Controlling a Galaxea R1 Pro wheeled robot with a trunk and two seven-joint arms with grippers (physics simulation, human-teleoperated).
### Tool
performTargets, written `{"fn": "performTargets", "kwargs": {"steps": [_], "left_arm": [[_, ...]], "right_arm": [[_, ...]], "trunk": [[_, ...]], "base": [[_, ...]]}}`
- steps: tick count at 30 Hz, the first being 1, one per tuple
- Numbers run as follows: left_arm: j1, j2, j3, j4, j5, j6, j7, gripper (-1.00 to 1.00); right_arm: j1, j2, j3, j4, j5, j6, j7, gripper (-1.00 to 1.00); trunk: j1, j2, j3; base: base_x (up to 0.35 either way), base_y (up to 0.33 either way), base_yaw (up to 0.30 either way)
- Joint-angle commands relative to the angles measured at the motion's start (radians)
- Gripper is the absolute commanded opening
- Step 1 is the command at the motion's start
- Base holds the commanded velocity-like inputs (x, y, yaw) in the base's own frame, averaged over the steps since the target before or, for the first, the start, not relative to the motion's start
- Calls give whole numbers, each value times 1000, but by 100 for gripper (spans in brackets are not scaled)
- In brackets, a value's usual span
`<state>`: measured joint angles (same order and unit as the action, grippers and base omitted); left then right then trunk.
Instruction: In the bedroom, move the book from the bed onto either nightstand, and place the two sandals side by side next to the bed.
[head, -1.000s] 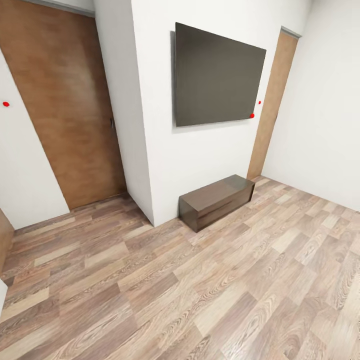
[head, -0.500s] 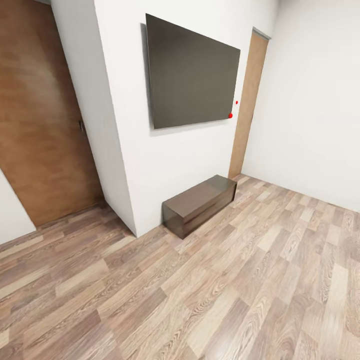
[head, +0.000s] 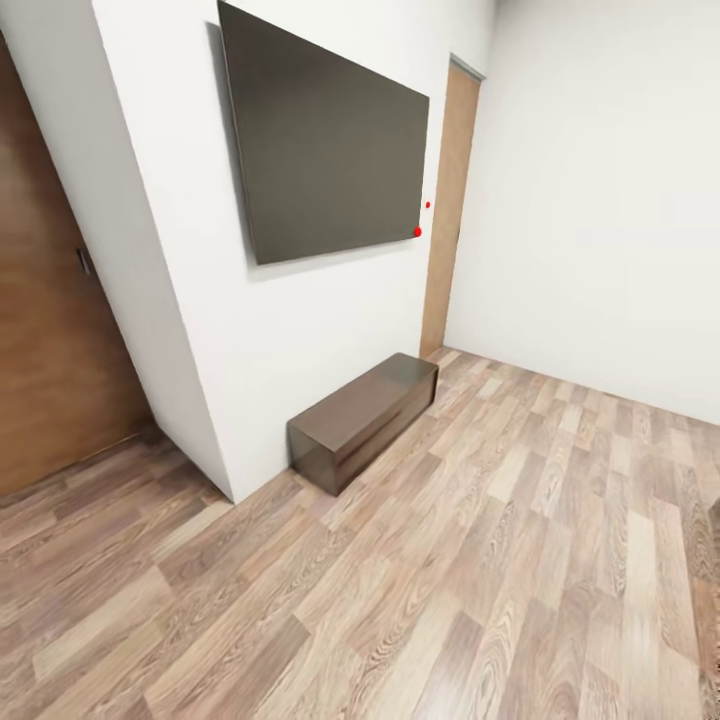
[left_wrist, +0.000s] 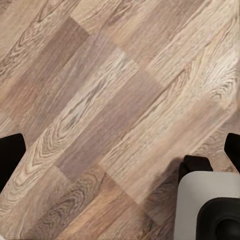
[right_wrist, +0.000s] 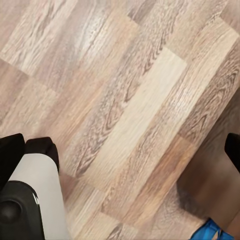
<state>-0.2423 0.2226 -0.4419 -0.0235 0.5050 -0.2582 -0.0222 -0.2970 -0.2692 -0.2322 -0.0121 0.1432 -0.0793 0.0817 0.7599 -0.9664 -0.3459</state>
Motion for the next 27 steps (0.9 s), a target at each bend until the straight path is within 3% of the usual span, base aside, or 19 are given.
{"fn": "performTargets", "kwargs": {"steps": [1,27], "left_arm": [[0,0,-8,0,10,-3,-2,100],[0,-3,-26,0,10,-4,-1,100]], "right_arm": [[-1,0,-9,1,10,-4,3,100],[-1,-1,-9,1,10,-4,3,100]], "trunk": [[1,-1,-1],[1,-1,-1]], "base": [[325,107,-277],[326,96,-278]]}}
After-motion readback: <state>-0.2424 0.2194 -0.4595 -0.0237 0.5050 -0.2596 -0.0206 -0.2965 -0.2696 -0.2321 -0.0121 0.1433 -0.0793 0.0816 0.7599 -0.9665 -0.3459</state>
